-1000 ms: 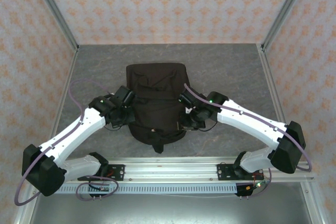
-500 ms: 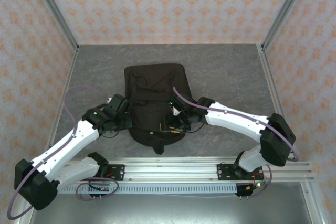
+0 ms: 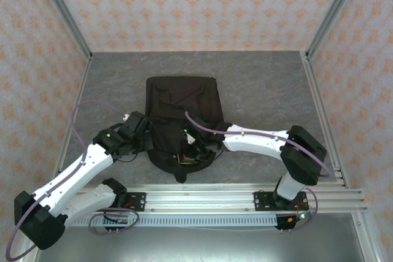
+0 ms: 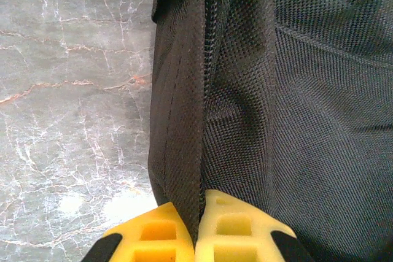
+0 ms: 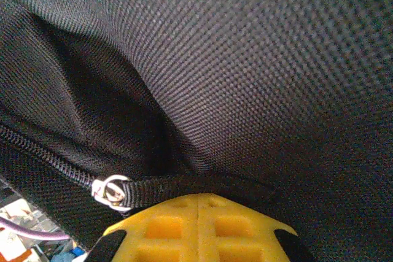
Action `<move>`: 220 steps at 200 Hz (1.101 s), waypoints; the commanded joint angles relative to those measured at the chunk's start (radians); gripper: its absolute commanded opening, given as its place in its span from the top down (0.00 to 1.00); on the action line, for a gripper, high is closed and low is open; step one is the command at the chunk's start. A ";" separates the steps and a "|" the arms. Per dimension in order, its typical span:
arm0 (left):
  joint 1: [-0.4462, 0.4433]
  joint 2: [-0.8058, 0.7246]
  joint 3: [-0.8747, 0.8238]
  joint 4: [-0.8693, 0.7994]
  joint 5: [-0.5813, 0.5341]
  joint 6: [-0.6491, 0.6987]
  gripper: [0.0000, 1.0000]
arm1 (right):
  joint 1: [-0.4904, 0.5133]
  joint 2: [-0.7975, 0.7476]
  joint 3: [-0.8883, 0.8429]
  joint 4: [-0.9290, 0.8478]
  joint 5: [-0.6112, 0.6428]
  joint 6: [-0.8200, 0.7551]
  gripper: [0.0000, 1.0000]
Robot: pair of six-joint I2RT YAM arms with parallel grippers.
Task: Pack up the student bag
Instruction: Zip the student bag at the center of the table.
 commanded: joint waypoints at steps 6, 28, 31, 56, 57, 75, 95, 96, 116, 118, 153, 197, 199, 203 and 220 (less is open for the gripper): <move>0.000 -0.045 0.047 -0.012 -0.151 0.031 1.00 | -0.008 -0.093 0.012 0.046 0.084 0.025 1.00; 0.000 -0.046 0.058 -0.020 -0.161 0.037 1.00 | -0.024 -0.151 -0.030 0.080 0.138 0.050 1.00; 0.000 -0.047 0.056 -0.015 -0.156 0.037 1.00 | -0.026 -0.158 -0.039 0.091 0.143 0.053 1.00; 0.000 -0.074 0.027 0.015 -0.118 0.044 1.00 | -0.045 -0.200 -0.110 0.171 0.159 0.090 1.00; 0.000 -0.075 0.026 0.016 -0.118 0.045 1.00 | -0.045 -0.201 -0.113 0.173 0.158 0.091 1.00; 0.000 -0.109 0.015 0.036 -0.096 0.062 1.00 | -0.048 -0.191 -0.131 0.204 0.136 0.106 1.00; 0.000 -0.146 -0.006 0.067 -0.074 0.081 1.00 | -0.046 -0.130 -0.121 0.228 0.058 0.129 0.59; 0.000 -0.148 -0.007 0.070 -0.073 0.082 1.00 | -0.046 -0.127 -0.120 0.228 0.055 0.129 0.57; 0.000 -0.181 -0.037 0.104 -0.064 0.090 1.00 | -0.023 -0.057 -0.091 0.233 -0.004 0.121 0.40; 0.000 -0.183 -0.038 0.106 -0.064 0.091 1.00 | -0.020 -0.050 -0.086 0.235 -0.009 0.119 0.39; 0.000 -0.192 -0.038 0.099 -0.102 0.085 1.00 | 0.023 0.065 -0.020 0.302 -0.117 0.134 0.48; 0.000 -0.177 -0.029 0.096 -0.141 0.075 1.00 | 0.020 0.021 -0.011 0.260 -0.034 0.098 1.00; -0.001 -0.177 -0.028 0.096 -0.143 0.074 1.00 | 0.019 0.016 -0.012 0.256 -0.027 0.096 1.00; 0.000 -0.176 -0.025 0.095 -0.147 0.074 1.00 | 0.015 0.004 -0.017 0.252 -0.013 0.093 1.00; 0.000 -0.170 -0.009 0.094 -0.162 0.072 1.00 | -0.013 -0.059 -0.059 0.267 0.057 0.107 1.00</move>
